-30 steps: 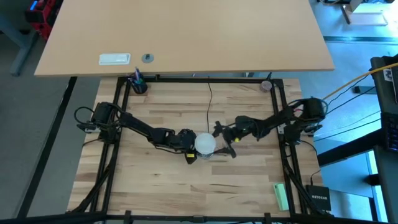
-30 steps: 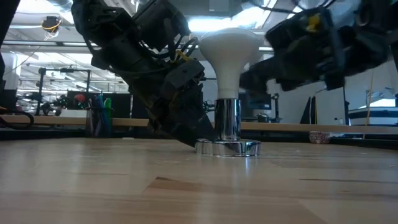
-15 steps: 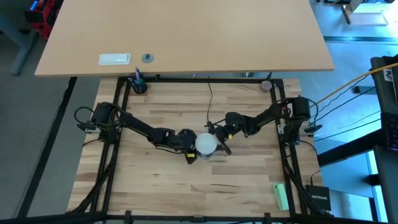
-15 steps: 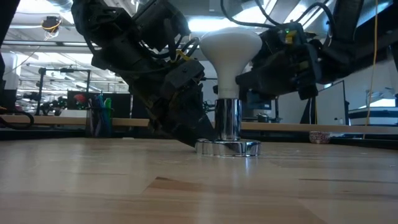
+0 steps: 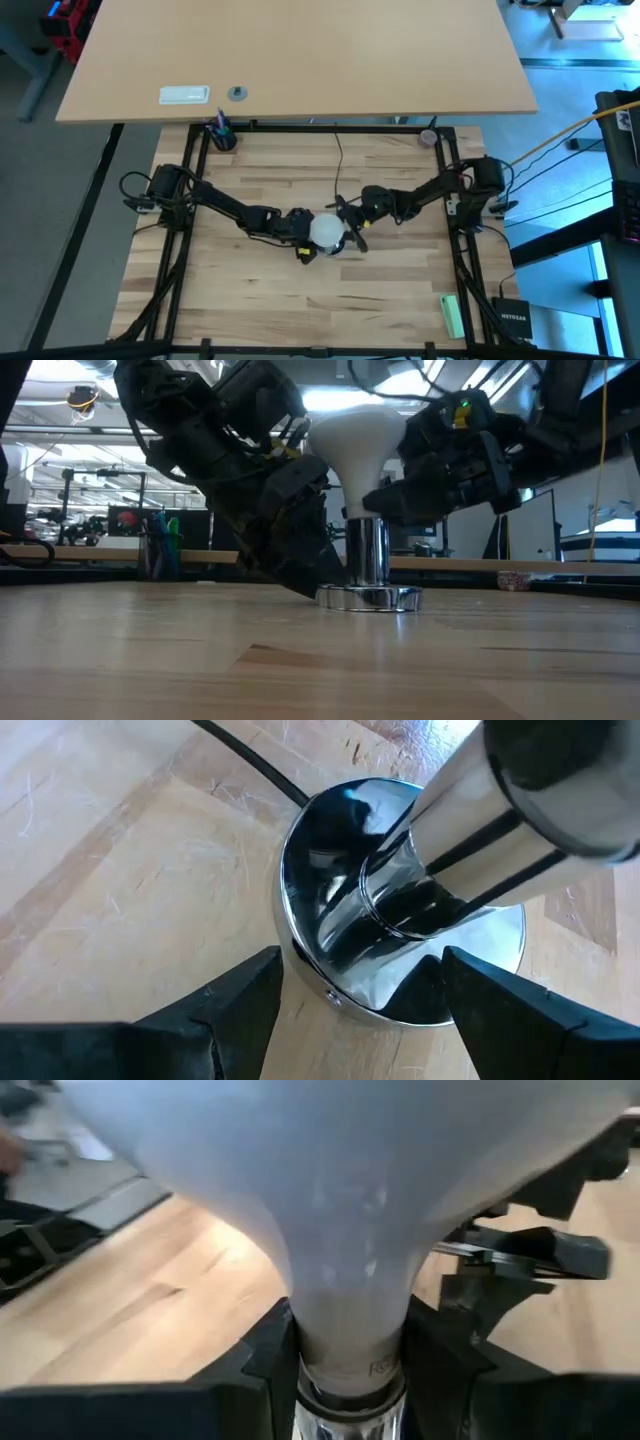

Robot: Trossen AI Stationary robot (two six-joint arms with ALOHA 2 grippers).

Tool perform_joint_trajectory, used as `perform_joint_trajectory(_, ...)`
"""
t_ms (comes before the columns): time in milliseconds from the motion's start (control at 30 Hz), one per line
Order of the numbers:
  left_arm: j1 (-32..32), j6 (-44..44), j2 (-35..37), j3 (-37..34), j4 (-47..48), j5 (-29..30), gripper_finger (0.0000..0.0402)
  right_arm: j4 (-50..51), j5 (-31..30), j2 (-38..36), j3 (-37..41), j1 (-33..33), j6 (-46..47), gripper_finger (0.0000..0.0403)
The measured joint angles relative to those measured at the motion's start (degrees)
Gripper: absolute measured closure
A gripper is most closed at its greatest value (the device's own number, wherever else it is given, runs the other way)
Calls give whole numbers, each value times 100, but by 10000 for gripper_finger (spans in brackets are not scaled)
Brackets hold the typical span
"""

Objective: Screw lightbulb
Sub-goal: Insert the lightbulb into the lamp

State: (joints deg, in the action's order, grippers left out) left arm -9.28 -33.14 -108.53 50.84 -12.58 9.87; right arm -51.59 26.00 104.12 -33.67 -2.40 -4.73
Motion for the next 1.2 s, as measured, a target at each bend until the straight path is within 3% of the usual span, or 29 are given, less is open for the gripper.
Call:
perform_joint_trajectory(300,-11,-250,-73,4,-15,131,141,-395,-3241,4,392,1011,556,264)
perform_joint_trajectory(467,-4,-330,-83,8,-49,209,141,-501,-4440,13,535,1350,986,264)
perform_joint_trajectory(667,-4,-348,-85,8,-47,236,141,-737,-4458,33,544,1457,895,263)
perform_joint_trajectory(967,-7,-238,-87,10,-55,222,141,-517,-3949,-336,669,1418,877,78)
perform_joint_trajectory(1200,-7,-150,-65,6,-53,215,141,1010,-3757,-1645,850,1436,699,50)
